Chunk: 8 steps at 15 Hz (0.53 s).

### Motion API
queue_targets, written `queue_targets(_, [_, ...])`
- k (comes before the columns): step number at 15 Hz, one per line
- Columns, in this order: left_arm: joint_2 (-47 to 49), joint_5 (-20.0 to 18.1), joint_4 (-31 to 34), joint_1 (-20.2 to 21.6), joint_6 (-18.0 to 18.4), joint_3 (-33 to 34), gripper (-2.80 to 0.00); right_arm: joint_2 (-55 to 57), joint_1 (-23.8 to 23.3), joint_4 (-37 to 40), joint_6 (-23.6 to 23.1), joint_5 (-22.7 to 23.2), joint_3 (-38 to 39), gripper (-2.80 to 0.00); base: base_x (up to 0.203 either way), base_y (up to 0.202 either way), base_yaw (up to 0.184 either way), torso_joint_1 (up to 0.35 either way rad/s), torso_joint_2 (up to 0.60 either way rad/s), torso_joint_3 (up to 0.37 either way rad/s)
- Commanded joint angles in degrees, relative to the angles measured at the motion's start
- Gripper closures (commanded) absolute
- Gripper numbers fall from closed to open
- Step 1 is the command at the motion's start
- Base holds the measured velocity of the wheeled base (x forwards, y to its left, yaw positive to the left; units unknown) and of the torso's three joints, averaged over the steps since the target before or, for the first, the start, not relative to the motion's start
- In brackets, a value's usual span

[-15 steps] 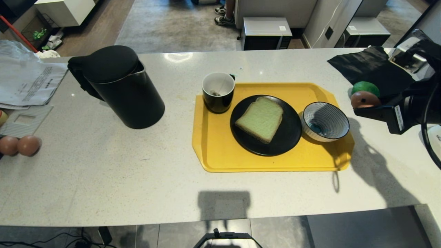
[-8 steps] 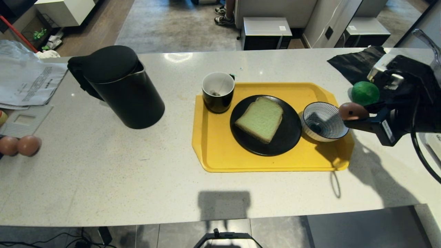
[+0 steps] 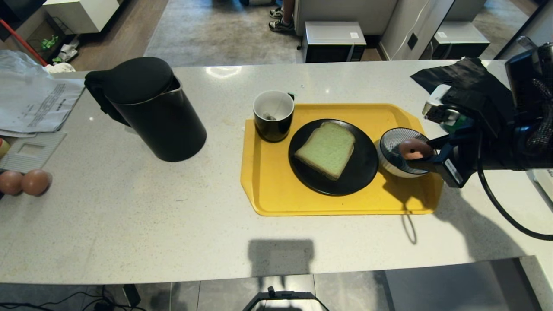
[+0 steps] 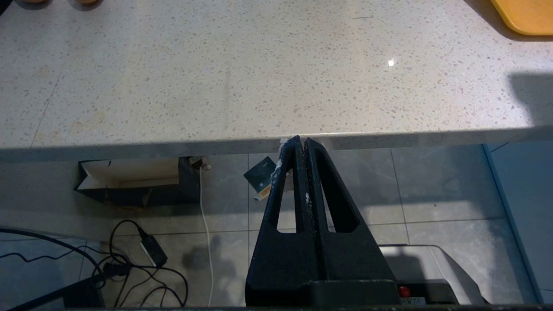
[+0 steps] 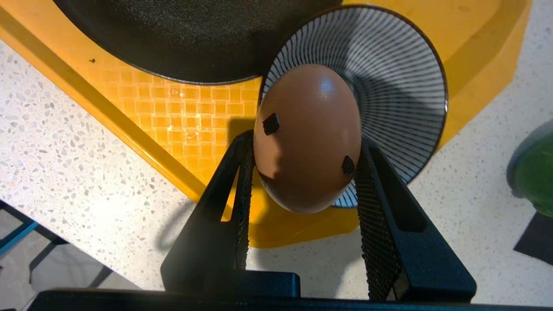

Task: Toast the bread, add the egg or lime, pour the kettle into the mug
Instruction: Put the egg in the bowl

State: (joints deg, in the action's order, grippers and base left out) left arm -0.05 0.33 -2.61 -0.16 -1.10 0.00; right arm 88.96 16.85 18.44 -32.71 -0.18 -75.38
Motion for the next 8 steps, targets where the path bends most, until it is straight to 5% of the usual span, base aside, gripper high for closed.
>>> queue_targets(1, [0.0, 0.0, 0.0, 0.0, 0.0, 1.0, 0.00, 2.6, 1.0, 0.0, -0.3, -0.5, -1.1, 0.00, 0.000, 0.000, 0.000, 0.000, 0.00, 0.000])
queue_targets(8, [0.0, 0.0, 0.0, 0.0, 0.0, 1.0, 0.00, 7.7, 1.5, -0.3, -0.2, -1.8, -5.6, 0.00, 0.000, 0.000, 0.000, 0.000, 0.00, 0.000])
